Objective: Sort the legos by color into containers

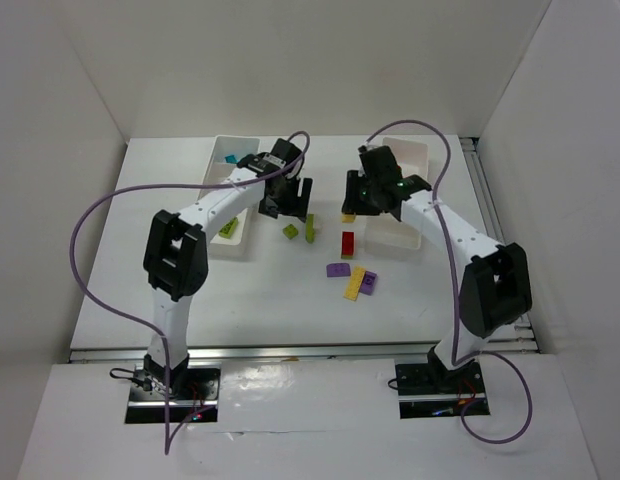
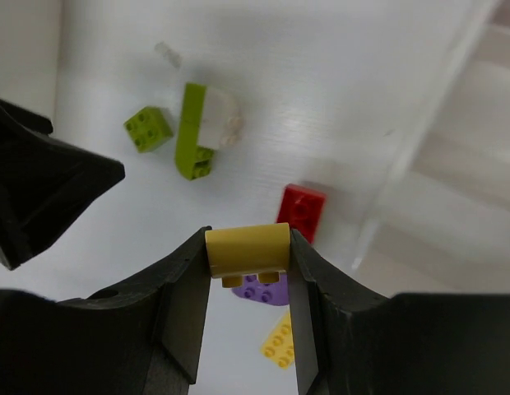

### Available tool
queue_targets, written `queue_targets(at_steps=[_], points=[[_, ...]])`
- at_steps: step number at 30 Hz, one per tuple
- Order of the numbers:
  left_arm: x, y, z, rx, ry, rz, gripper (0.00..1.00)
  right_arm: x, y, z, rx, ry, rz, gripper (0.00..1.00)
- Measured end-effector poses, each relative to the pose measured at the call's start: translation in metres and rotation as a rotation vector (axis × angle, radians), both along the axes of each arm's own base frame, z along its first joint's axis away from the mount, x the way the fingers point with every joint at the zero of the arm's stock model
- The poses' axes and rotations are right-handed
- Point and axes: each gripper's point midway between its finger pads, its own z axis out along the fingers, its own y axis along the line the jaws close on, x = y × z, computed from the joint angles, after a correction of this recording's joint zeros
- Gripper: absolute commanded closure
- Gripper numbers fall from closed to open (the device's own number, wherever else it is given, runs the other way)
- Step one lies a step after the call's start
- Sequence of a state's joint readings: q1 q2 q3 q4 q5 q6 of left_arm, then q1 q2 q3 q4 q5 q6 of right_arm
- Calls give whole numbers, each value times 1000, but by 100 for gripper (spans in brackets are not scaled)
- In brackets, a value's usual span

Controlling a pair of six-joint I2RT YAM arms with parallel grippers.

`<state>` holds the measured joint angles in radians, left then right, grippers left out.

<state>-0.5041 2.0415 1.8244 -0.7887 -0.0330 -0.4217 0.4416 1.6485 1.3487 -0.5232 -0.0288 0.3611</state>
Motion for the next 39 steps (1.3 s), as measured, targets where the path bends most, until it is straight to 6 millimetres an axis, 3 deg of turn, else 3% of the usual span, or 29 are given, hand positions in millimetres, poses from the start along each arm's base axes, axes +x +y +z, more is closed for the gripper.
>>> queue_targets(at_steps=[7,11,20,27,32,33,36,39], points=[[-3,-8,-26,36,57,-19,12,19,-74,32,-54,-84,-227,77],[-5,-10,-35,46,76,-24,12,21,-101,36,-54,-92,-322,77],[-7,-9,-57,78,111,-29,14,29,-142,18,-63,-46,-441,76],[-3,-10,-59,83,96,-48,15,40,-152,-10,-89,1,-471,68],[0,-12,-62,80,89,-54,24,48,-154,-28,-103,21,-479,54],[0,-12,-63,82,91,-55,25,50,-154,-32,-102,24,-482,41],[0,-12,-68,86,94,-62,25,51,-154,-41,-103,44,-489,17],[2,-12,-70,89,89,-73,25,52,-154,-43,-98,48,-496,13]])
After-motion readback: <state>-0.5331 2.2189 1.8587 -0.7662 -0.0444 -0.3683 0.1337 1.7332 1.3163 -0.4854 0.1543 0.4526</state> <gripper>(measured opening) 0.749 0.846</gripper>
